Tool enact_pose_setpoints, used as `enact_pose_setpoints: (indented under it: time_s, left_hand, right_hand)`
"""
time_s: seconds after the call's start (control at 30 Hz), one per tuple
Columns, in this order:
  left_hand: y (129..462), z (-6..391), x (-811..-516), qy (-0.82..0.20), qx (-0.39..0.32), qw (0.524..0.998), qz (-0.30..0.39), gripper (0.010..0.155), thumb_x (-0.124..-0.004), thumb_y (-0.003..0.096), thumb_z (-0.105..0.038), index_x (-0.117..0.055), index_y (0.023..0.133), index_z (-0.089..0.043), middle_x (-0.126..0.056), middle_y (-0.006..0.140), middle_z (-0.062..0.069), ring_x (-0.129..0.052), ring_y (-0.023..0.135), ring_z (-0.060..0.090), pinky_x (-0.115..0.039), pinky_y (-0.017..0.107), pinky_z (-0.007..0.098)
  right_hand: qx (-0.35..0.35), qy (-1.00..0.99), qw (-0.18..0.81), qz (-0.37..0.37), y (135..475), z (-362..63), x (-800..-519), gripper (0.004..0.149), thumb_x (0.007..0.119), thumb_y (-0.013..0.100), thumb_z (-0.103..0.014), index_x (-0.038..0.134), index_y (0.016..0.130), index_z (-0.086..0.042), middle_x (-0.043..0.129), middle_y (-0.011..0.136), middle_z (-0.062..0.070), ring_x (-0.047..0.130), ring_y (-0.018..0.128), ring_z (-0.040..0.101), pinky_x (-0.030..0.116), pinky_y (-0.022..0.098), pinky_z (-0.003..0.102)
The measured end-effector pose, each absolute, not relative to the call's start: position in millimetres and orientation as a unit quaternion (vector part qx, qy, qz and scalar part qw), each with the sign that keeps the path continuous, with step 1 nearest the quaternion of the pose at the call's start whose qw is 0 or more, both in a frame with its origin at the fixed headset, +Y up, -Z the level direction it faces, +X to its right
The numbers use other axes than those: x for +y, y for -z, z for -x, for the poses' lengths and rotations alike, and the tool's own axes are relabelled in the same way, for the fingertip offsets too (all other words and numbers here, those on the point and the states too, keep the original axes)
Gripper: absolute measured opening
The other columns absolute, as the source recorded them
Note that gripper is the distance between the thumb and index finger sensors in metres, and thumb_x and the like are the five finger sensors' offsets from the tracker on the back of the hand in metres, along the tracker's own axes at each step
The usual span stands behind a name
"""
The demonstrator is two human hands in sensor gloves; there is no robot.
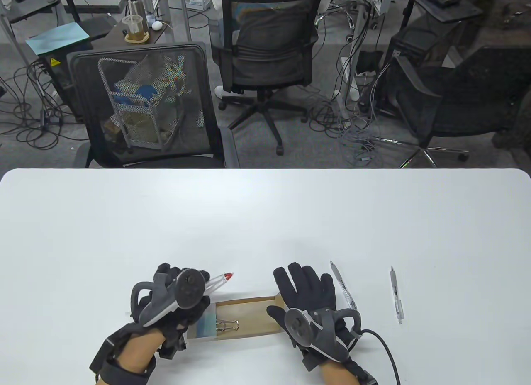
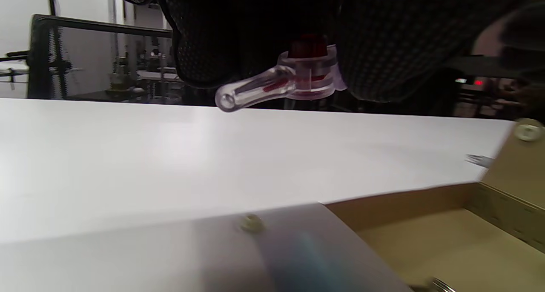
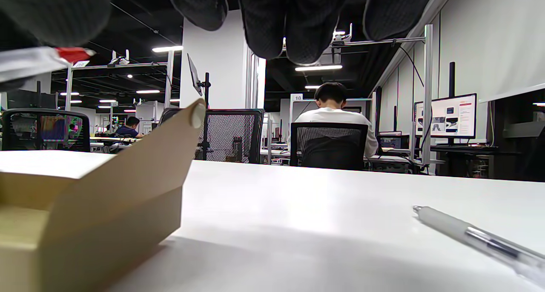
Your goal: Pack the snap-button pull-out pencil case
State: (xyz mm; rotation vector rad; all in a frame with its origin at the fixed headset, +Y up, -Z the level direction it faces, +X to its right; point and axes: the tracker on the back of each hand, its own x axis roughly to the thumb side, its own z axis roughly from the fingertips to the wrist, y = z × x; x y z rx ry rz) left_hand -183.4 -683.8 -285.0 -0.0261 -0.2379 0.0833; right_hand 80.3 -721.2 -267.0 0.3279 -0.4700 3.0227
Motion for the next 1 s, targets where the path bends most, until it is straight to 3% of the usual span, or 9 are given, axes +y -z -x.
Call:
enact_pose_setpoints:
  time_s: [0.3,0.57,0.8,1.0]
  left_hand:
    - [263.6,172.6,-697.1,-0.012,-0.163,0.986,0.007,0.065,-0.091,0.0324,-0.048,-0.078,0.092,-0.029,-0.088,0.091,-0.006,-0.092,0.085,0.023,-0.050,0.082,0.062]
    - [257.5,172.6,-699.1,0.007,-0.166,0.986,-0.002,0.064,-0.092,0.0325,-0.047,-0.078,0.093,-0.029,-0.088,0.092,-0.006,-0.092,0.086,0.024,-0.049,0.082,0.063]
    - [245.6,158.7,-700.2,0.047,-0.189,0.981,-0.016,0.064,-0.092,0.0321,-0.046,-0.079,0.092,-0.030,-0.088,0.092,-0.006,-0.092,0.086,0.023,-0.049,0.082,0.063]
    - [237.2,150.8,-703.2,0.077,-0.195,0.977,-0.028,0.063,-0.091,0.0320,-0.046,-0.079,0.092,-0.029,-0.088,0.092,-0.006,-0.092,0.087,0.023,-0.049,0.082,0.063]
  right_hand:
    - [-0.145,-0.983,0.032,-0.104,268.1,-79.3,-720.1,0.077,0.064,0.039,-0.073,0.043,0.108,-0.046,0.056,0.120,-0.007,0.063,0.108,0.025,0.052,0.078,0.061]
    - [-0.164,-0.974,0.033,-0.149,253.3,-47.9,-709.2,0.074,0.069,0.037,-0.070,0.047,0.105,-0.051,0.058,0.119,-0.021,0.062,0.110,0.018,0.049,0.081,0.060]
    - [-0.165,-0.968,-0.011,-0.190,236.4,-3.9,-711.8,0.069,0.073,0.034,-0.068,0.058,0.100,-0.054,0.073,0.110,-0.027,0.073,0.105,0.008,0.056,0.083,0.052]
    - [-0.170,-0.962,-0.031,-0.211,237.9,9.1,-717.2,0.060,0.077,0.034,-0.063,0.073,0.091,-0.047,0.090,0.092,-0.023,0.087,0.089,0.006,0.066,0.078,0.047]
